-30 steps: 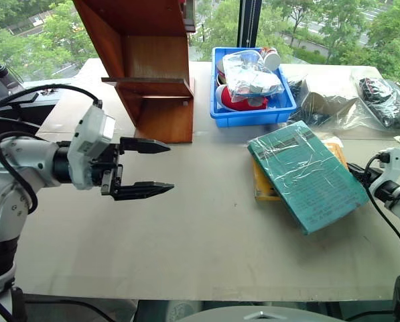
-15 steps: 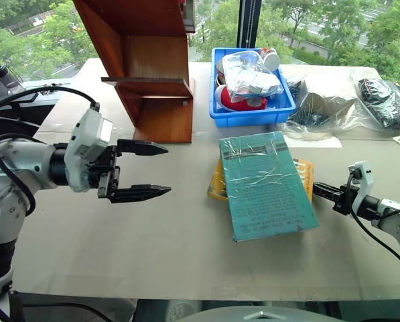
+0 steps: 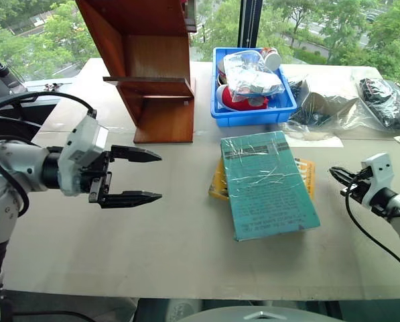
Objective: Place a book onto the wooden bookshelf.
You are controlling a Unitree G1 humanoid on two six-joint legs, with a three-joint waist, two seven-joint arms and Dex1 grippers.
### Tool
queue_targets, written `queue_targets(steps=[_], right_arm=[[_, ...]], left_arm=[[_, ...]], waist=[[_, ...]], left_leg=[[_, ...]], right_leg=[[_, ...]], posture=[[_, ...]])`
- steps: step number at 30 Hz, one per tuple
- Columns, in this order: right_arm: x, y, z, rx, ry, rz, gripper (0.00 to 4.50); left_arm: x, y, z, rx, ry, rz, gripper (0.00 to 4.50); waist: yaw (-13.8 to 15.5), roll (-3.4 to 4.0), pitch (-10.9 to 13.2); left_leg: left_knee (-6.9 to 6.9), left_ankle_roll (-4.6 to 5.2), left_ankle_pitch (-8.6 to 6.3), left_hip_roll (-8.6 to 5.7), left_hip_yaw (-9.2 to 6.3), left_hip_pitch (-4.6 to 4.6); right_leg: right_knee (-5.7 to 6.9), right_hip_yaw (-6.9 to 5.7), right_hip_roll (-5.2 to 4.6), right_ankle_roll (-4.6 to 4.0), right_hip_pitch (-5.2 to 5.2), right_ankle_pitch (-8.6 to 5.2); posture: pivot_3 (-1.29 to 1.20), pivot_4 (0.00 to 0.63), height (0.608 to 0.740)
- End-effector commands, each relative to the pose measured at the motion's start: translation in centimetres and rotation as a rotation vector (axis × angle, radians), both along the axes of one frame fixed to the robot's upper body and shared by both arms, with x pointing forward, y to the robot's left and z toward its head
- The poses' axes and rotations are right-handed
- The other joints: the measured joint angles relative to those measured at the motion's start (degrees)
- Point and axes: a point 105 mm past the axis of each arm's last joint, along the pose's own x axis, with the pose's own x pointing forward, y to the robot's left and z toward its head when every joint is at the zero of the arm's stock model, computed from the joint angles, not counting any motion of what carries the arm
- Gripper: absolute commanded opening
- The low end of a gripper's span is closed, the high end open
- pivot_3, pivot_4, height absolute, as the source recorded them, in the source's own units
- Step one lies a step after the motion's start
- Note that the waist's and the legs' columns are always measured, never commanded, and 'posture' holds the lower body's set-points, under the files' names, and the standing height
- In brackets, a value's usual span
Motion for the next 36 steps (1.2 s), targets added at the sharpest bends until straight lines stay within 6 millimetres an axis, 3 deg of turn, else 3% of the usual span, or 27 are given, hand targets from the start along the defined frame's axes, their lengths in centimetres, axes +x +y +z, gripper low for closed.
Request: queue_targets(steps=[1, 3, 6, 12, 22, 26, 32, 36], right_arm=[[-1.8, 0.6, 2.8, -0.049, -0.046, 0.132, 0.03], [-2.8, 1.4, 3.0, -0.045, -0.019, 0.204, 0.03], [-4.6, 4.2, 2.9, -0.027, 0.042, 0.346, 0.03], [-5.4, 8.6, 2.2, 0.025, 0.062, 0.466, 0.03], [-5.2, 11.6, 1.7, 0.05, 0.073, 0.557, 0.03], [-4.5, 11.8, 2.0, 0.045, 0.049, 0.543, 0.03], [-4.2, 8.8, 3.7, 0.055, -0.01, 0.452, 0.03], [-5.7, 6.3, 6.1, 0.082, -0.066, 0.444, 1.76]], left_arm=[[-0.2, 0.5, 1.1, 0.026, -0.051, -0.002, 4.5], [-0.2, 0.5, 1.1, 0.027, -0.051, -0.003, 4.5], [-0.1, 0.6, 1.1, 0.027, -0.05, -0.006, 4.5], [0.3, 0.8, 1.0, 0.037, -0.049, -0.013, 4.5], [0.2, 0.7, 0.7, 0.032, -0.043, -0.013, 4.5], [0.2, 0.5, 0.3, 0.017, -0.031, -0.001, 4.5], [0.9, -0.2, -1.9, -0.091, 0.1, 0.162, 4.5], [0.9, -2.2, -4.2, -0.256, 0.259, 0.269, 4.5]], waist=[[0.09, 0.05, 0.03], [0.25, 0.04, 0.03], [0.13, 0.0, 0.08], [0.03, -0.08, 0.12], [0.14, -0.12, 0.14], [0.11, -0.12, 0.14], [0.38, -0.13, 0.15], [0.64, -0.15, 0.15]], left_leg=[[-0.03, 0.0, 0.0, 0.0, 0.0, -0.03], [-0.1, 0.0, 0.0, 0.0, -0.06, -0.09], [-0.12, 0.0, 0.0, 0.0, -0.06, -0.13], [-0.02, 0.0, 0.0, 0.06, 0.01, -0.08], [0.06, 0.0, 0.0, 0.05, 0.01, -0.12], [0.06, 0.0, 0.0, 0.05, 0.02, -0.12], [0.06, 0.0, 0.0, 0.03, -0.01, -0.13], [0.12, 0.0, 0.0, 0.01, -0.06, -0.17]], right_leg=[[0.0, 0.0, 0.0, 0.03, -0.04, 0.02], [0.01, -0.03, 0.01, 0.15, -0.11, 0.08], [0.0, -0.03, 0.01, 0.16, -0.15, 0.08], [0.1, -0.01, 0.06, 0.01, -0.16, -0.01], [0.11, -0.01, 0.03, -0.02, -0.17, -0.02], [0.13, -0.01, 0.03, -0.02, -0.18, -0.02], [0.18, -0.02, 0.01, 0.04, -0.18, 0.02], [0.2, -0.03, -0.05, 0.18, -0.17, 0.1]], posture=[[0.0, 0.15, 0.74], [0.0, 0.15, 0.74], [0.0, 0.15, 0.74], [0.0, 0.15, 0.74], [0.0, 0.15, 0.74], [0.0, 0.15, 0.74], [0.0, 0.15, 0.74], [0.0, 0.15, 0.74]])
